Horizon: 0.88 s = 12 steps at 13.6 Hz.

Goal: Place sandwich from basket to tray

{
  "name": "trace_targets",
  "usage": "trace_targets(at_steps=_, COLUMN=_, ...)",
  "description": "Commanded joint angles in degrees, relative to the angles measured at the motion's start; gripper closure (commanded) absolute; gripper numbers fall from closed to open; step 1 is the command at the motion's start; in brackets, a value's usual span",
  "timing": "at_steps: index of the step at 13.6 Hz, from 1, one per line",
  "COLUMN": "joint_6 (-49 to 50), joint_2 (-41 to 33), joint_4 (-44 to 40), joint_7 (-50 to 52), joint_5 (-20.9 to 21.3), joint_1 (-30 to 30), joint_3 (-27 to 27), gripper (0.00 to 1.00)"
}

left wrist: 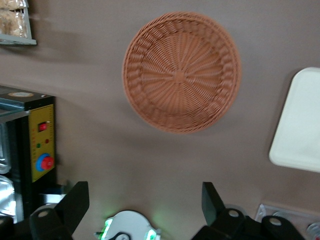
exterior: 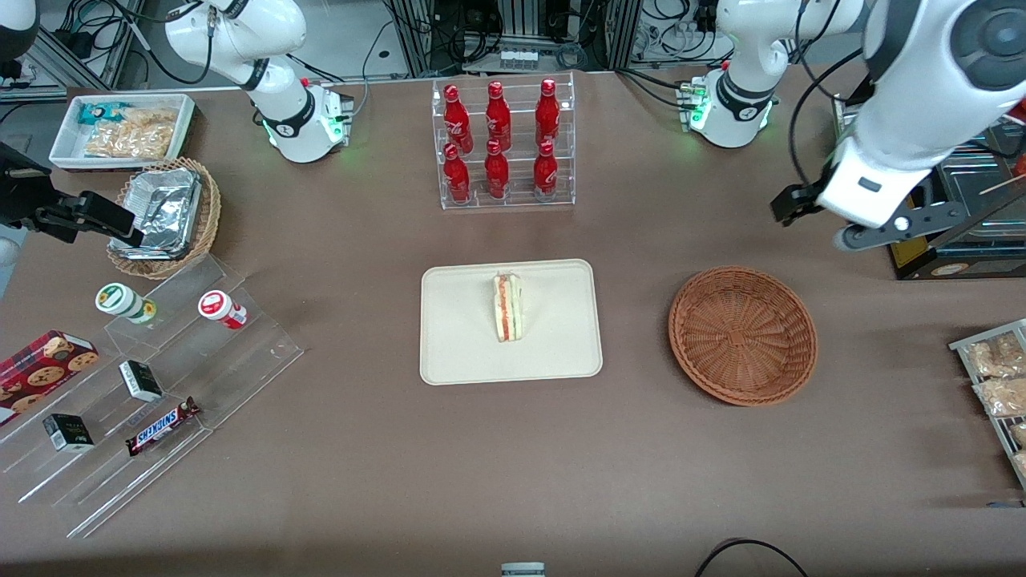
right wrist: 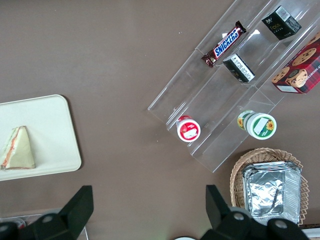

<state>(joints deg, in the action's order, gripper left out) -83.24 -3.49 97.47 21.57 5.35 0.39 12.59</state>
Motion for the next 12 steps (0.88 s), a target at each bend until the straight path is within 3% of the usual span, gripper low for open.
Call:
trace_targets(at_steps=1, joint_6=1.2, joint_2=-4.0, joint_4=1.7, joint_7=-4.9, joint_5=-1.1, joint_1=5.8, joint_3=0.8, gripper=0.01)
trace_targets(at_steps=4, joint_6=1.8, joint_2=-3.5, joint_4=-0.4, joint_7=-12.0, joint_5=-2.1, joint_1=8.6, joint_3=0.7, gripper=0.00)
trace_targets(at_steps=8, joint_6=0.2, joint_2=-1.6, joint_4=-4.4, joint_7=-14.2, joint_5=-2.9, joint_1=3.8, joint_3=-5.7, gripper=0.00)
trace_targets(at_steps=12, joint_6=-0.7, joint_2=1.2, joint_4=-7.5, joint_7=-14.2, joint_5=-2.6, joint_1=3.8, joint_3=-6.4, gripper=0.00)
